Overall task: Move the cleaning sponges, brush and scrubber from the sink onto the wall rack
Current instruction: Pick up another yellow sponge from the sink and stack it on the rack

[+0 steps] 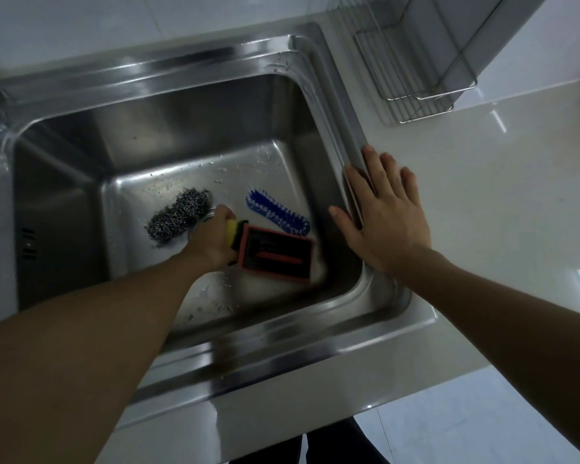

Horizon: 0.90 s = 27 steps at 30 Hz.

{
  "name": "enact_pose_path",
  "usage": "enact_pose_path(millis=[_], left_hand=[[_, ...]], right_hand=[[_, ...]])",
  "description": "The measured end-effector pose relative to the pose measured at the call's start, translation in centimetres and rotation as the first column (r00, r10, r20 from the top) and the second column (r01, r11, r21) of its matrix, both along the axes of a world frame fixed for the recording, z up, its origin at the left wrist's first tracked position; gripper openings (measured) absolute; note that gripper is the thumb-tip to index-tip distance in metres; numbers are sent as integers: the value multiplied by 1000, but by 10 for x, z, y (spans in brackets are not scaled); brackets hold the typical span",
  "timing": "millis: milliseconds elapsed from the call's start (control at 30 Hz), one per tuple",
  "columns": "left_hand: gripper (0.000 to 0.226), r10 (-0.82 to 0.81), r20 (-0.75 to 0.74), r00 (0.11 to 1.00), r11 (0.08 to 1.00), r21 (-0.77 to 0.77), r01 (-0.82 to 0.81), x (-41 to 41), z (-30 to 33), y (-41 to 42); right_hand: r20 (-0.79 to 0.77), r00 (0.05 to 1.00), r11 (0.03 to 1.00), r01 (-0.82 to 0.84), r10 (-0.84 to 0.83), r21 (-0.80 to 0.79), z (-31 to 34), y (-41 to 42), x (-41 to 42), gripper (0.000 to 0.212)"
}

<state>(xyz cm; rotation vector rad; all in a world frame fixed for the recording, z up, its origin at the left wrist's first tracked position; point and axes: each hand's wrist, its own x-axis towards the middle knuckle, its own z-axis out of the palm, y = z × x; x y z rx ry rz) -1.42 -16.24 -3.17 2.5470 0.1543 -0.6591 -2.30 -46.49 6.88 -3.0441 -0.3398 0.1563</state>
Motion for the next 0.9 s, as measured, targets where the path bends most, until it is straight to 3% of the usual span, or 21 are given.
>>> enact_pose_path(millis=[100, 200, 500, 700, 900], left_hand=[[60, 135, 39, 990, 990, -45, -134, 0, 17, 1], [64, 112, 51, 992, 994, 5, -112, 0, 29, 1], [43, 205, -30, 978, 978, -38, -206, 7, 93, -8], [55, 315, -24, 949, 939, -139, -315, 24, 164, -22], [44, 330, 122, 936, 939, -142, -313, 48, 237, -42]], right_hand=[[-4, 1000, 1000, -7, 7, -3, 1, 0, 1, 76], [-22, 1000, 1000, -14, 14, -11, 1, -1, 1, 77], [-111, 993, 999, -47, 49, 14, 18, -4, 1, 81], [-6, 999, 998, -31, 32, 58, 71, 0, 8, 81], [138, 990, 996, -38, 26, 85, 136, -8, 20, 78]])
